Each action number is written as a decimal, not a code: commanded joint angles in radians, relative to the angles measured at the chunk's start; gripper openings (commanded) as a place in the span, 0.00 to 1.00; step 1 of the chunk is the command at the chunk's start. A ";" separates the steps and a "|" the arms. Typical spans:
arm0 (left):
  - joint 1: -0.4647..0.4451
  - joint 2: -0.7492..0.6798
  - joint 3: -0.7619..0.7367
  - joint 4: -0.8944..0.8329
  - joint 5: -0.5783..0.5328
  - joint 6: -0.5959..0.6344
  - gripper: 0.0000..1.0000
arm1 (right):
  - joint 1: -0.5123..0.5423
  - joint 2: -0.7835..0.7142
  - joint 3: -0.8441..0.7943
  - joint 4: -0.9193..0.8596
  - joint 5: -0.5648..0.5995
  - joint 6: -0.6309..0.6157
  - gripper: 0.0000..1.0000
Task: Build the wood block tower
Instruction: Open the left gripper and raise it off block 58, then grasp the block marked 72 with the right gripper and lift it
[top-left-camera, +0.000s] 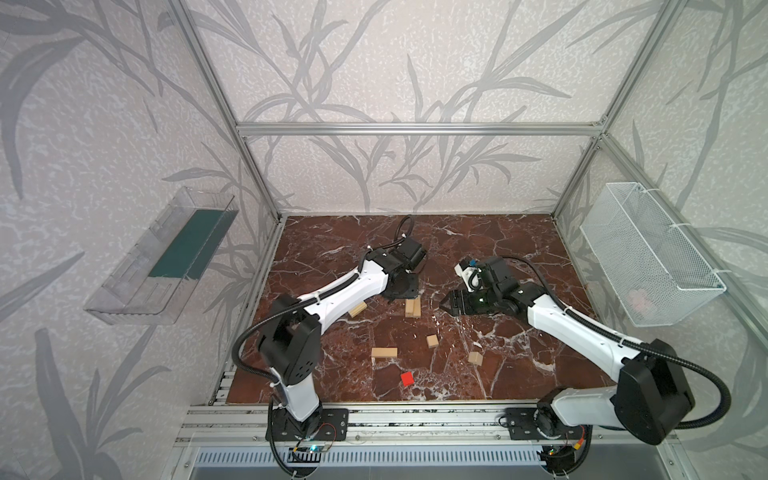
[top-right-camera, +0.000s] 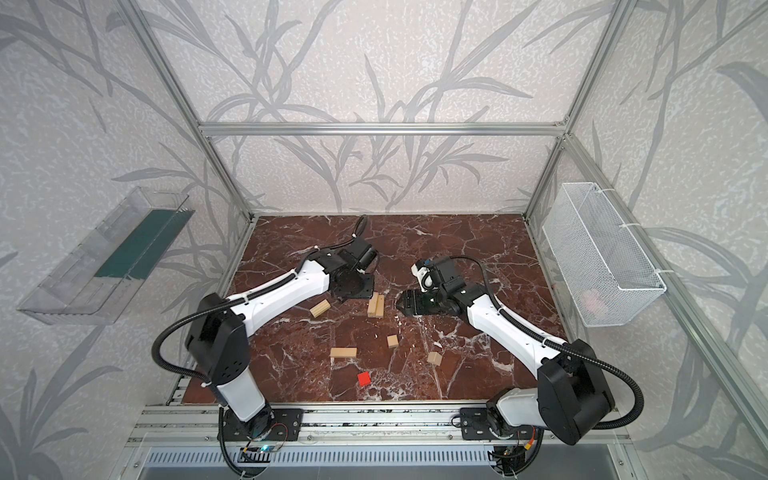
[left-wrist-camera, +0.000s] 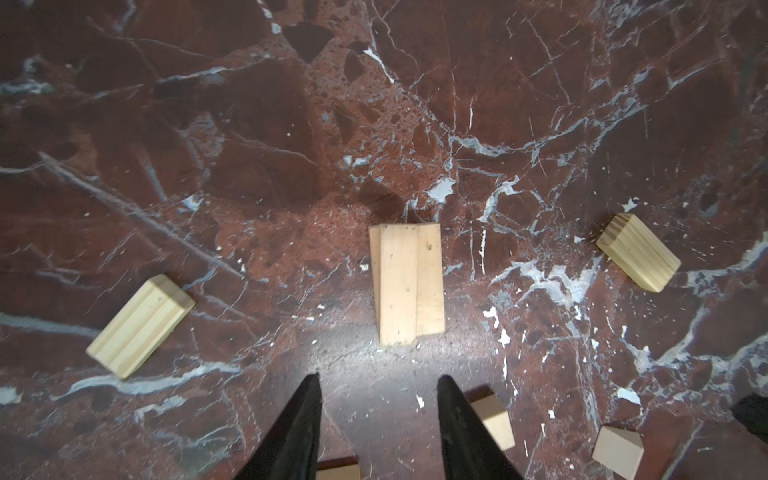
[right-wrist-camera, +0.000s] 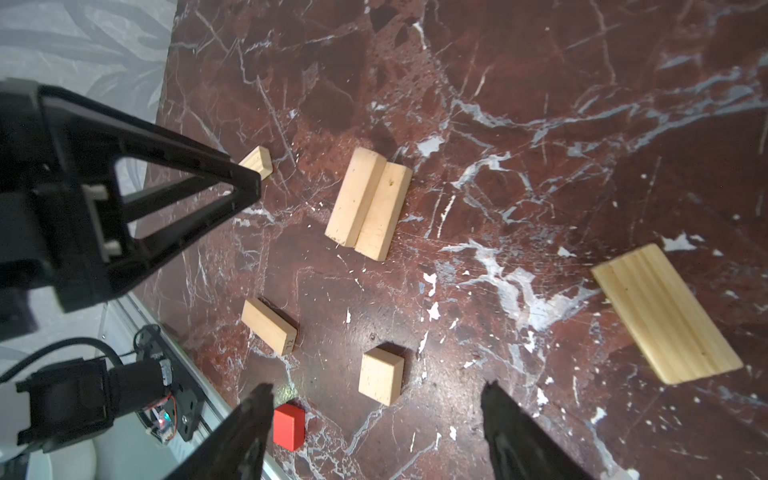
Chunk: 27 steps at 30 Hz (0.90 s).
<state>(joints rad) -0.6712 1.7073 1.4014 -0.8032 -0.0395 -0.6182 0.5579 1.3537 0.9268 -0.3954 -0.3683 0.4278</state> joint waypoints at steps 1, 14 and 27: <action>0.022 -0.104 -0.097 0.007 -0.041 -0.025 0.46 | 0.072 -0.007 0.059 -0.108 0.049 -0.071 0.78; 0.192 -0.608 -0.498 0.072 0.035 -0.059 0.47 | 0.448 0.230 0.234 -0.165 0.193 -0.139 0.78; 0.279 -0.843 -0.631 -0.041 -0.004 -0.111 0.50 | 0.570 0.556 0.461 -0.236 0.246 -0.264 0.73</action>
<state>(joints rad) -0.4019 0.8944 0.7898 -0.8021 -0.0204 -0.6945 1.1275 1.8824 1.3491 -0.5888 -0.1539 0.2077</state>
